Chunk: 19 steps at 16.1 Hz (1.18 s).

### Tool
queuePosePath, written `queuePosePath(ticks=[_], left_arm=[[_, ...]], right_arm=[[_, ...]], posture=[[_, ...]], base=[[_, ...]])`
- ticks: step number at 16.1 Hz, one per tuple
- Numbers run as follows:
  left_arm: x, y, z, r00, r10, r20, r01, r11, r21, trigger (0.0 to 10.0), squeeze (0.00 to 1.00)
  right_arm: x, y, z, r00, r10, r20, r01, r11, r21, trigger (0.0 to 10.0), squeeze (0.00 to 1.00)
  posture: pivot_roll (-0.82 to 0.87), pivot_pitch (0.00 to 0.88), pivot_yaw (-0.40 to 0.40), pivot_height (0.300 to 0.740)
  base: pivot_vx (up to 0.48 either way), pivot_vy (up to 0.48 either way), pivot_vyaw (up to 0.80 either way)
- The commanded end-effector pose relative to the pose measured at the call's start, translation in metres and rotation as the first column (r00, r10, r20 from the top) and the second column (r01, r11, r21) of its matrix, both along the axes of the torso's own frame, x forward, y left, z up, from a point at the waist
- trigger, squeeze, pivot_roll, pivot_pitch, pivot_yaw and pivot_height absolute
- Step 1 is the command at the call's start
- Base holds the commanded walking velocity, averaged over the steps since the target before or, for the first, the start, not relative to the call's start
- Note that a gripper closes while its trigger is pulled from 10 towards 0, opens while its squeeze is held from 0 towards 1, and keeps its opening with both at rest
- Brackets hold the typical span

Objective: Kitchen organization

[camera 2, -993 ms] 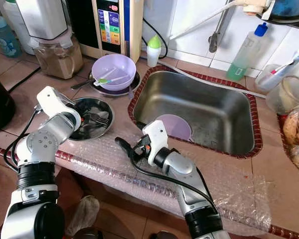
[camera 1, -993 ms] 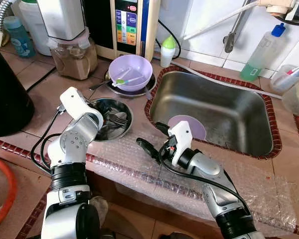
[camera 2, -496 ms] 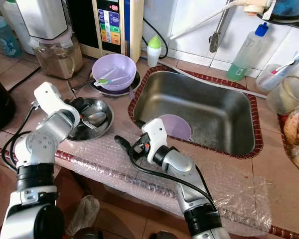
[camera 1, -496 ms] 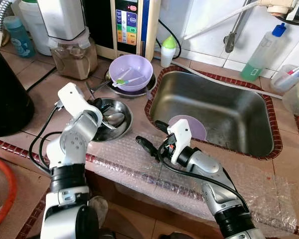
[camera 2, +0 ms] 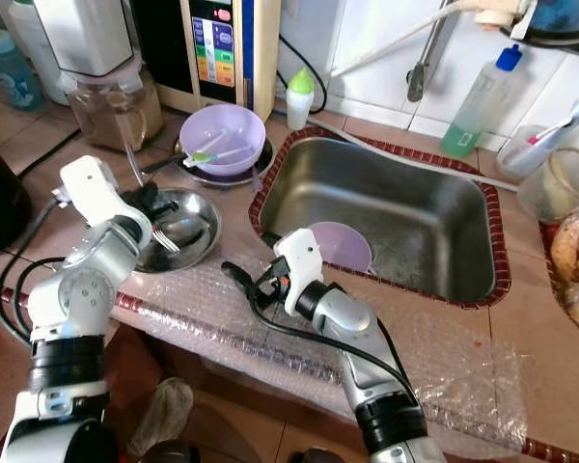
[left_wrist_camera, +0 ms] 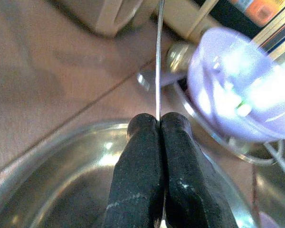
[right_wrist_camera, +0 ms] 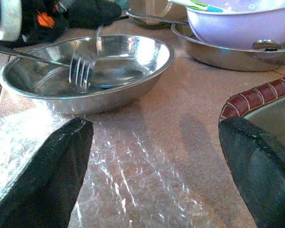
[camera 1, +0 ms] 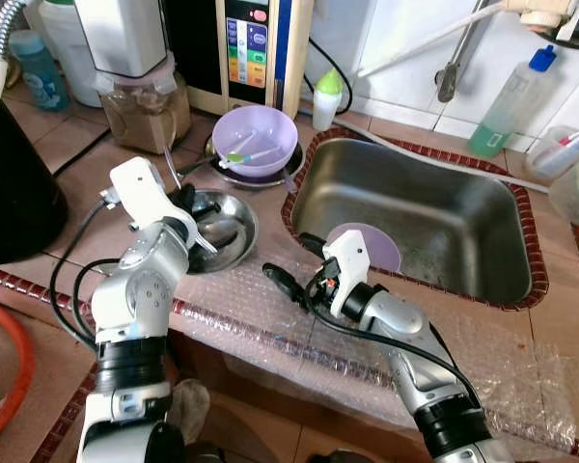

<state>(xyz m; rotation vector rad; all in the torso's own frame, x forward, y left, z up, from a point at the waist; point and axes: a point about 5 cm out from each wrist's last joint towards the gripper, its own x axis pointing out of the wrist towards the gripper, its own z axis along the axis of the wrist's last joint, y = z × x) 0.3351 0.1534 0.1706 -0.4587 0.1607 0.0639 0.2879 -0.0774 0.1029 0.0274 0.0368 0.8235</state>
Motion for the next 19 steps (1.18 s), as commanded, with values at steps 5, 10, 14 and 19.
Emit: queuePosePath(ticks=[5,10,14,19], left_arm=[[-0.003,-0.007,0.025,0.979,-0.061,0.197,0.052,0.997,0.049,0.0,0.0],[-0.007,-0.023,0.04,0.919,-0.205,0.338,0.142,0.969,0.203,0.0,0.0],[-0.008,-0.039,0.051,0.838,-0.386,0.387,0.234,0.893,0.384,0.0,0.0],[-0.01,-0.062,0.036,0.741,-0.613,0.275,0.432,0.748,0.504,2.4,0.0]], right_arm=[[0.004,-0.006,0.001,1.0,-0.027,0.01,0.027,1.0,-0.002,10.0,0.0],[0.013,-0.012,0.008,0.995,-0.088,0.048,0.088,0.996,0.012,10.0,0.0],[0.027,-0.019,0.037,0.977,-0.167,0.131,0.158,0.984,0.079,10.0,0.0],[0.036,-0.023,0.08,0.96,-0.159,0.228,0.12,0.977,0.176,10.0,0.0]], posture=[[0.07,0.037,-0.044,0.74],[0.07,0.033,-0.039,0.74],[0.07,0.028,-0.034,0.74],[0.07,0.023,-0.027,0.74]], base=[[0.0,0.0,0.0],[0.0,0.0,0.0],[0.0,0.0,0.0],[0.0,0.0,0.0]])
